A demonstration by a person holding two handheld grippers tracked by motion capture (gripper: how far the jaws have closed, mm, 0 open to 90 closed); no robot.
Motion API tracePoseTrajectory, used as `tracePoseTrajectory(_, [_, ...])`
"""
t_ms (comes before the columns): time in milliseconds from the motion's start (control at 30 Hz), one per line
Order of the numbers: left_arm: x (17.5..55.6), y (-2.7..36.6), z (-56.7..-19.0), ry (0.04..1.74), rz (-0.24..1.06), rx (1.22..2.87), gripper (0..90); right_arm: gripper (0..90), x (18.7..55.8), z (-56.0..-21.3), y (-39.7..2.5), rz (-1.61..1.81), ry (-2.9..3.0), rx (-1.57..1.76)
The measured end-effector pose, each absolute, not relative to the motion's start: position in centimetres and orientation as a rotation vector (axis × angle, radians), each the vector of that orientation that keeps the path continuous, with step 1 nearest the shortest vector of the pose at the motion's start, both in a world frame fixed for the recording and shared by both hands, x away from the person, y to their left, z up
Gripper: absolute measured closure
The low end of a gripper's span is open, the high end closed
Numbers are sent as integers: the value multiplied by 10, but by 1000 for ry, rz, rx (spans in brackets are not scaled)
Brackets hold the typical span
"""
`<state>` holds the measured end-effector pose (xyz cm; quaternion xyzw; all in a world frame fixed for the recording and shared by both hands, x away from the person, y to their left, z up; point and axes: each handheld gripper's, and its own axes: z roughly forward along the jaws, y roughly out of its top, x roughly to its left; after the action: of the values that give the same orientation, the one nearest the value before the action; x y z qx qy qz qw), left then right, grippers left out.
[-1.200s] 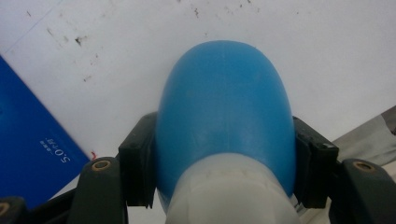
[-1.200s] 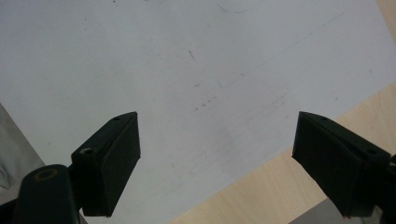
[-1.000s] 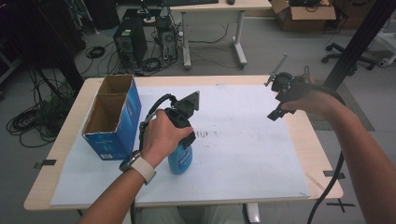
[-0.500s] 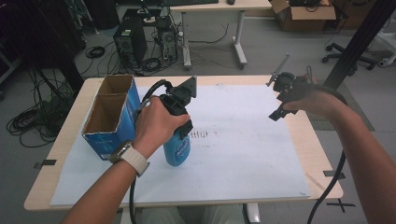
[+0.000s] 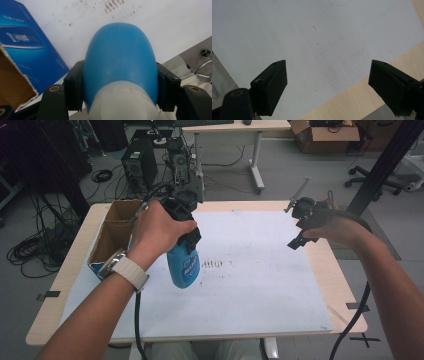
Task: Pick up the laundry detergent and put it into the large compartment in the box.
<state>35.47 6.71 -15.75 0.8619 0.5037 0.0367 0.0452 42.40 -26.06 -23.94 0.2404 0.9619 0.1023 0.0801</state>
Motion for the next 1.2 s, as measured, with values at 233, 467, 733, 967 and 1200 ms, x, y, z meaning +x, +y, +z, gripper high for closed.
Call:
tracePoseTrajectory(233, [359, 79, -134, 1602, 114, 2592, 375, 153, 423, -239, -261, 301, 2875, 716])
tracePoseTrajectory(467, [363, 90, -118, 1673, 121, 2557, 376, 153, 423, -240, -260, 302, 2876, 715])
tracePoseTrajectory(733, [369, 109, -106, 1763, 127, 2479, 376, 153, 424, -241, -259, 301, 2878, 711])
tracePoseTrajectory(967, [373, 129, -94, 1864, 171, 2392, 376, 153, 426, -242, -258, 296, 2881, 711])
tracePoseTrajectory(1200, [375, 150, -81, 1944, 188, 2339, 376, 153, 427, -241, -257, 288, 2883, 710])
